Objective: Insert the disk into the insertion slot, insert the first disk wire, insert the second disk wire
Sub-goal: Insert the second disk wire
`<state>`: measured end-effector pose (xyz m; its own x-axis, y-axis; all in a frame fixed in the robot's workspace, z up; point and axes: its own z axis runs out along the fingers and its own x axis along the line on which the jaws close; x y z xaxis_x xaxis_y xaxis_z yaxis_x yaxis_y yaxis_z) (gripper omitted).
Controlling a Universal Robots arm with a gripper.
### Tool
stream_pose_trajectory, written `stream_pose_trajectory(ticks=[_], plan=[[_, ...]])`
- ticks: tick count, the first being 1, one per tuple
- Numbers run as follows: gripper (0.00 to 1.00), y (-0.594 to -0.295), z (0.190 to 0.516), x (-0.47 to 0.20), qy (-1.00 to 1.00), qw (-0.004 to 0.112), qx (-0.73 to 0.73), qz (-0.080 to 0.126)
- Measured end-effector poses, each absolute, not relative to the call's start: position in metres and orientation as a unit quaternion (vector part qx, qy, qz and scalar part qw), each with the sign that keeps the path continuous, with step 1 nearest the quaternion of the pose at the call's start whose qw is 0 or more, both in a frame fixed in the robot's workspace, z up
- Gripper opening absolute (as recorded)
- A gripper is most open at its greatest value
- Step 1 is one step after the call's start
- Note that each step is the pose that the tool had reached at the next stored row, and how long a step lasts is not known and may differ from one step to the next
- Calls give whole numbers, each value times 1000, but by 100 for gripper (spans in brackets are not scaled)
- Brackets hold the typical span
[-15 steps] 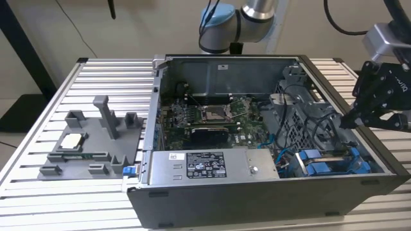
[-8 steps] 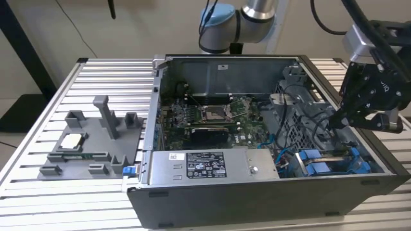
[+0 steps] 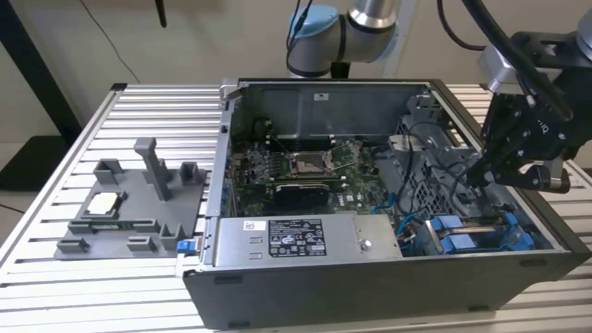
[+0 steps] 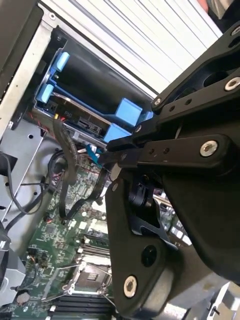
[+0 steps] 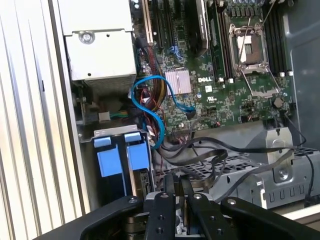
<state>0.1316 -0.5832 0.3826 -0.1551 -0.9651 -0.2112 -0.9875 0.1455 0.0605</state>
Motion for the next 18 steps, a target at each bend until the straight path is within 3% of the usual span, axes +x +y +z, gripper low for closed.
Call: stream_pose_trajectory(ticks=[12, 18], plan=[[16, -587, 379, 129, 735, 73, -669, 81], [16, -588, 377, 128, 723, 85, -682, 70]])
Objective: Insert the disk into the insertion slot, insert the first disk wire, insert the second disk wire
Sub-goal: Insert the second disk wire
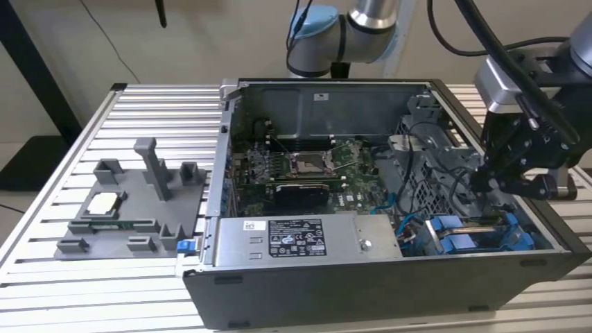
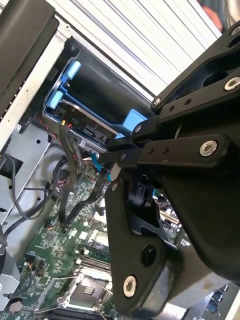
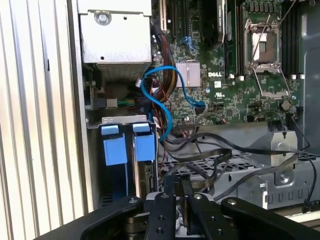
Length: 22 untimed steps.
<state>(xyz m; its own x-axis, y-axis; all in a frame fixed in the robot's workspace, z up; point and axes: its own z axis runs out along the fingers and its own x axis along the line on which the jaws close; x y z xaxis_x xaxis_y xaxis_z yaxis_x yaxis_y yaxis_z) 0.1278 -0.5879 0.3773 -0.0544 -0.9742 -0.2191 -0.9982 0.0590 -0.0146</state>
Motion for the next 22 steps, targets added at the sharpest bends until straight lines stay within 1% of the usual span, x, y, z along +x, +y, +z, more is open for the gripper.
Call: stream_pose_trajectory(ticks=[7, 12, 17, 18, 22], plan=[[16, -588, 373, 124, 711, 102, -694, 54], [16, -588, 372, 121, 708, 118, -696, 34], [16, -588, 372, 122, 707, 118, -696, 32], [16, -588, 372, 122, 708, 114, -697, 29], [16, -588, 371, 122, 708, 94, -700, 7]])
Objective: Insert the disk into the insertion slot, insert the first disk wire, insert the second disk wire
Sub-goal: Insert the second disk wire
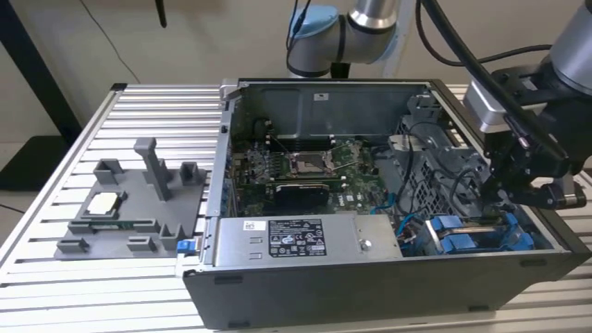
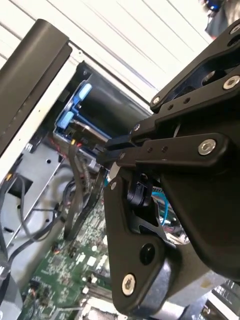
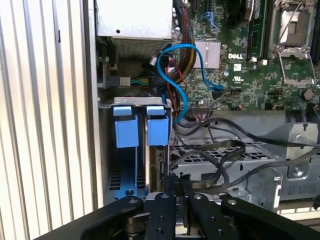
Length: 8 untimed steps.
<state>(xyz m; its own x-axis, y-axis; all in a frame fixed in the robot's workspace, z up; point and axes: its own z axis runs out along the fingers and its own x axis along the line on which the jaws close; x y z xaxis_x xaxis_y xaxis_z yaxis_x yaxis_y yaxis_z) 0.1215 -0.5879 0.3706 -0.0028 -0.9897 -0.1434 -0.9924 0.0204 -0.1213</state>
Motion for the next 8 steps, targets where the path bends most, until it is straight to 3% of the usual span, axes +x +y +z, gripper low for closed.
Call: stream_pose_trajectory(ticks=[5, 8], plan=[[16, -588, 369, 122, 708, 72, -702, -16], [16, -588, 369, 122, 708, 71, -703, -17]])
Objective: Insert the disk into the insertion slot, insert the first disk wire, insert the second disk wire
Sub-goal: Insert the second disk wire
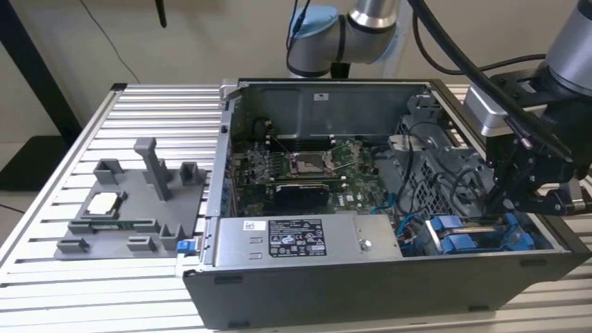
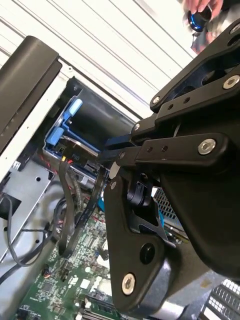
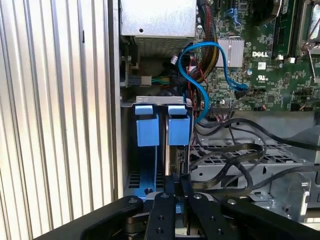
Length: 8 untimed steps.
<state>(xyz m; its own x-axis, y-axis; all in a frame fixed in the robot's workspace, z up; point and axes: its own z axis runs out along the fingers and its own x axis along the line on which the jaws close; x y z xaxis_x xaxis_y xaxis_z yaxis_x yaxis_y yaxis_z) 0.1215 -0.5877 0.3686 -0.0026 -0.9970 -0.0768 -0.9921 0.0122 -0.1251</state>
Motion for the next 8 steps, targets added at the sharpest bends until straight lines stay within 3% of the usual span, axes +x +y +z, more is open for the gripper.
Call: stream_pose_trajectory(ticks=[8], plan=[[16, -588, 368, 122, 708, 71, -703, -18]])
